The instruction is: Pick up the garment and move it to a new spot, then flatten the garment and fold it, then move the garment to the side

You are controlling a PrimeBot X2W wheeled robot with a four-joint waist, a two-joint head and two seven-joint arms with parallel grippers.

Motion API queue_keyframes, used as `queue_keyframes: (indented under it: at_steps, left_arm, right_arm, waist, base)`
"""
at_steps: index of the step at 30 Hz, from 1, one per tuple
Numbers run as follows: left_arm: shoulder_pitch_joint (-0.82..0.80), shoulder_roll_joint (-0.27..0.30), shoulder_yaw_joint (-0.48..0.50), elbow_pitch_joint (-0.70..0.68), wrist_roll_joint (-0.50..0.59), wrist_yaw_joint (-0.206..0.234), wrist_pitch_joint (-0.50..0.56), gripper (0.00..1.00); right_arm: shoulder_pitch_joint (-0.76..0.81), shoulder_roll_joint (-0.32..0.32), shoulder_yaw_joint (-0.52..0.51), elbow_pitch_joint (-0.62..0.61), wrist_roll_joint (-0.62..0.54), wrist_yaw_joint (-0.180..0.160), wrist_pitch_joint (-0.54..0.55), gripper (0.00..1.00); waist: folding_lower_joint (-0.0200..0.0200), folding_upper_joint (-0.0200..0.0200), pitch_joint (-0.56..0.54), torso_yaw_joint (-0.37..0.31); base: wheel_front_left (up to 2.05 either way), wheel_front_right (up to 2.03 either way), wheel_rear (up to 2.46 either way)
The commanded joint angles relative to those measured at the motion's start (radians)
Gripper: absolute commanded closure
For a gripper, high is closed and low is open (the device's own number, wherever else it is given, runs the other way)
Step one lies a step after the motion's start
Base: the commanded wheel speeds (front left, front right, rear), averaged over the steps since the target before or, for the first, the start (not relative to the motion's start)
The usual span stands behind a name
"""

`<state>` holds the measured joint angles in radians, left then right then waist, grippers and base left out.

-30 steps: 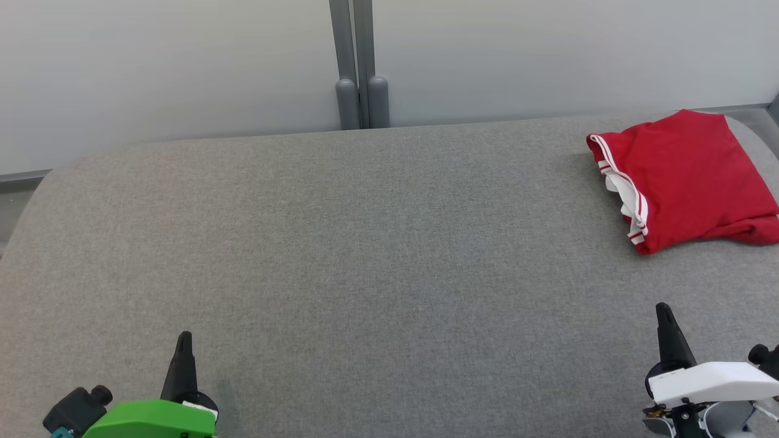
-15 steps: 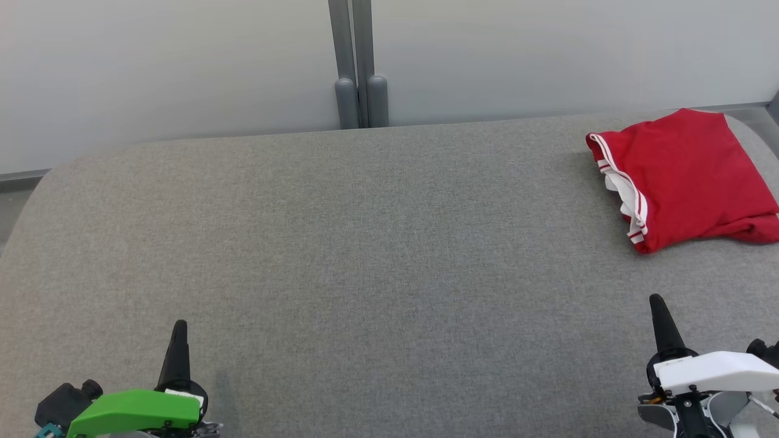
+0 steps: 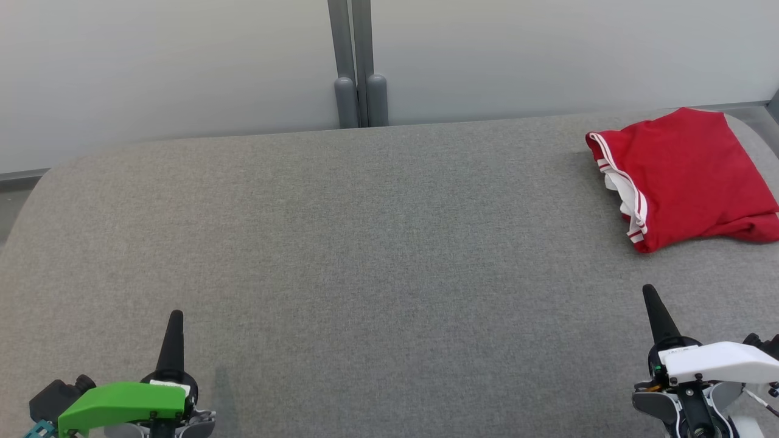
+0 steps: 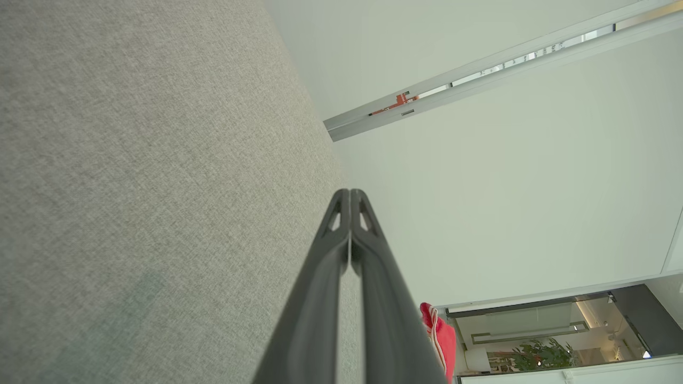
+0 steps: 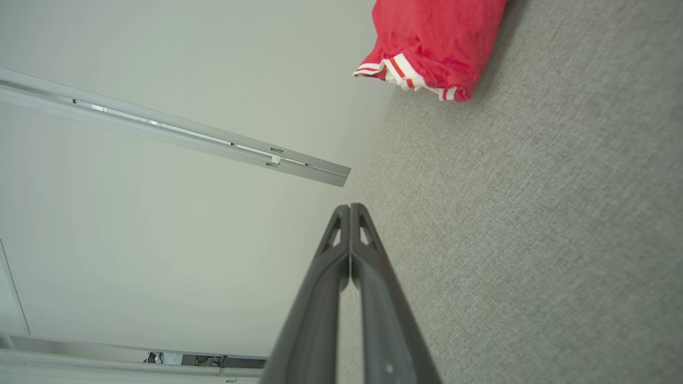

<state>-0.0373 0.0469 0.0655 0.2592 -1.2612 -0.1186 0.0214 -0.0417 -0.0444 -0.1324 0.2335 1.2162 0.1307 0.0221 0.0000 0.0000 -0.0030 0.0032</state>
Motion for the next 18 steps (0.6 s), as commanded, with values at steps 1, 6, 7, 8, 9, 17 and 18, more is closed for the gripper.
queue_keyframes:
  at_steps: [1,6,7,8,9,17,18]
  left_arm:
    - [-0.027,0.004,0.008,-0.011,-0.032,-0.005,0.007,1.00]
    - [-0.033,0.004,0.014,-0.012,-0.071,-0.007,0.019,1.00]
    - [-0.034,0.004,0.015,-0.012,-0.081,-0.007,0.021,1.00]
    - [-0.035,0.005,0.016,-0.012,-0.089,-0.007,0.022,1.00]
    - [-0.037,0.005,0.017,-0.012,-0.097,-0.007,0.025,1.00]
    - [-0.049,0.005,0.024,-0.013,-0.159,-0.008,0.041,1.00]
    - [-0.050,0.005,0.025,-0.013,-0.165,-0.009,0.044,1.00]
  right_arm:
    - [-0.018,-0.007,0.003,-0.003,0.029,0.000,0.006,1.00]
    - [-0.027,-0.007,0.004,-0.001,0.075,0.000,0.018,1.00]
    - [-0.029,-0.007,0.005,-0.001,0.086,0.000,0.021,1.00]
    - [-0.030,-0.007,0.005,-0.001,0.094,0.000,0.022,1.00]
    - [-0.031,-0.007,0.006,0.000,0.104,0.000,0.024,1.00]
    - [-0.040,-0.007,0.008,0.003,0.176,0.000,0.042,1.00]
    - [-0.042,-0.007,0.009,0.003,0.183,0.000,0.043,1.00]
  waist:
    - [0.0000,0.0000,0.000,0.000]
    - [0.0000,0.0000,0.001,0.000]
    - [0.0000,0.0000,0.001,0.000]
    - [0.0000,0.0000,0.001,-0.001]
    - [0.0000,0.0000,0.001,-0.001]
    - [0.0000,0.0000,0.002,-0.001]
    - [0.0000,0.0000,0.002,-0.001]
  base:
    - [0.00,0.00,0.00]
    - [0.00,0.00,0.00]
    - [0.00,0.00,0.00]
    - [0.00,0.00,0.00]
    - [0.00,0.00,0.00]
    - [0.00,0.00,0.00]
    - [0.00,0.00,0.00]
